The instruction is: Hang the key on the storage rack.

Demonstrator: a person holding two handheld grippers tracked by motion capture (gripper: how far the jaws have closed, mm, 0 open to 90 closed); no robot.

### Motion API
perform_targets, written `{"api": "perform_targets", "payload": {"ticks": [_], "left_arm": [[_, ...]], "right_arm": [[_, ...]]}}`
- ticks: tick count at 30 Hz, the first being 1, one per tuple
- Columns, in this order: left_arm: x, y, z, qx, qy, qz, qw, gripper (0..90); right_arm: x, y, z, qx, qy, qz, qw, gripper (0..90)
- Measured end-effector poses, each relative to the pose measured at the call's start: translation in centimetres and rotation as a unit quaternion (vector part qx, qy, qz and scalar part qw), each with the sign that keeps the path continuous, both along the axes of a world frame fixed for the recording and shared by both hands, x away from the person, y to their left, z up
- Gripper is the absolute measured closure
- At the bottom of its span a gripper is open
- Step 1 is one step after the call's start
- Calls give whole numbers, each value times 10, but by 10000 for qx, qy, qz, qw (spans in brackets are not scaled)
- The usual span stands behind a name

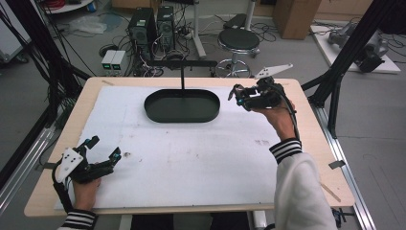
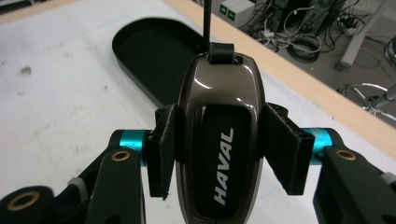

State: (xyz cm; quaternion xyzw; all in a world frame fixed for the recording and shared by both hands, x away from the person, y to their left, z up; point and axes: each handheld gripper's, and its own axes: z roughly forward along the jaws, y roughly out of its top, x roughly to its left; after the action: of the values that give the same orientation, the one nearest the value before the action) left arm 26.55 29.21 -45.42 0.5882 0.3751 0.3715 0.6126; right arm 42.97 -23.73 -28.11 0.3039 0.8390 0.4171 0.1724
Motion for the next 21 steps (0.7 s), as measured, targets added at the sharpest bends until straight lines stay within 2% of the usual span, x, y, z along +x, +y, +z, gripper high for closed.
{"api": "perform_targets", "payload": {"ticks": [1, 7, 21], "left_arm": [[0, 0, 0, -2, -1, -1, 10000, 96], [0, 0, 0, -1, -3, 0, 10000, 96], [0, 0, 0, -6, -15, -2, 10000, 96]], "right_arm": [[4, 4, 5, 4, -38, 7, 10000, 480], [17, 14, 13, 97, -86, -47, 9999, 480], [47, 39, 21, 155, -177, -158, 9996, 480]]}}
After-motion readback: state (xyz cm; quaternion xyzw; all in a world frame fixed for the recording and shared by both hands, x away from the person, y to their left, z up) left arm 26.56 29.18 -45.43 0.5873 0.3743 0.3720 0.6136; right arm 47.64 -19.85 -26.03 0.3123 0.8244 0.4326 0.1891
